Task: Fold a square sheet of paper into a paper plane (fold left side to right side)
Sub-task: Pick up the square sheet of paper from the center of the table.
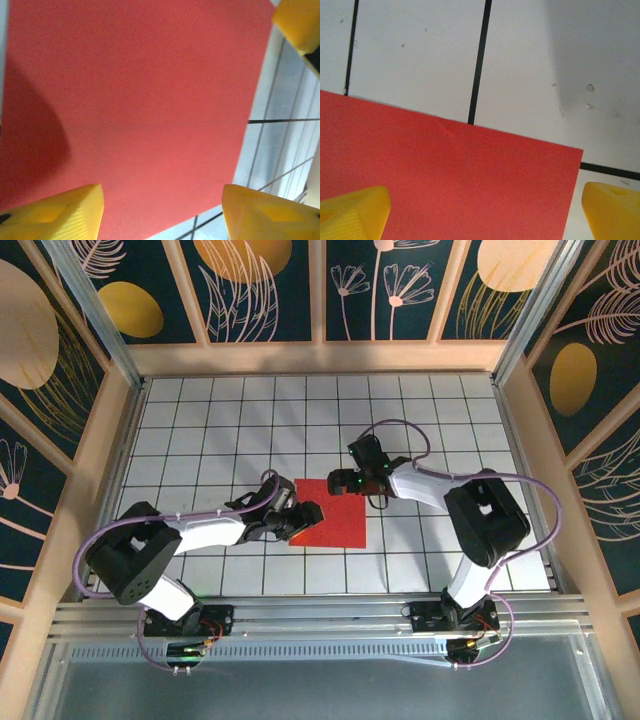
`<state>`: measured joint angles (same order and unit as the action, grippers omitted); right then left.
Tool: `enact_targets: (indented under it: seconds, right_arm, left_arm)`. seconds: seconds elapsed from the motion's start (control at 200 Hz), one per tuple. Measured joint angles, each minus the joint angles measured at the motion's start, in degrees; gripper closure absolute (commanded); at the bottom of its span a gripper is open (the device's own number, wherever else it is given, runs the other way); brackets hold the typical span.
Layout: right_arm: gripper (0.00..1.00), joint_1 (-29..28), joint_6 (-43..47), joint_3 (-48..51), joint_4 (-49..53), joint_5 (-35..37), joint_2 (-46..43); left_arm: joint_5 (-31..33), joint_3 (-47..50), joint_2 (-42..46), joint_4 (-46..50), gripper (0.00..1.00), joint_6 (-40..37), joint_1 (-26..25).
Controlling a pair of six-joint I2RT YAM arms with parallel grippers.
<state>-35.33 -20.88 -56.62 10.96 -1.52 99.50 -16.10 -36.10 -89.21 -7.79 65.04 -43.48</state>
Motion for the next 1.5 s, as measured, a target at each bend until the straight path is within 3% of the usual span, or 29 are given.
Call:
enact_targets:
  seconds: [0.626, 0.731, 1.086, 1.316, 1.501]
  right_arm:
    - [0.13, -5.4, 1.0, -2.8, 4.7, 1.8, 3.3]
    - [0.20, -6.6, 1.0, -3.0, 6.0, 1.9, 3.3]
    - [0.61, -7.5, 1.2, -3.1, 7.5, 1.0, 3.3]
    - [0.72, -7.0, 1.5, -2.9, 6.9, -2.5, 3.0]
    - [0.76, -3.8, 2.4, -0.2, 5.2, -8.3, -1.5]
  left_arm:
    - [-0.2, -0.1, -1.1, -0.2, 0.40, -0.3, 0.1]
    - [-0.2, -0.1, -1.3, -0.7, 0.40, -0.3, 0.1]
    - [-0.2, -0.3, -1.5, -1.4, 0.35, -0.3, 0.1]
    - [1.1, -2.3, -0.8, 0.8, 0.21, -2.4, 0.5]
    - [1.8, -3.1, 5.2, 3.3, 0.17, -6.4, 4.6]
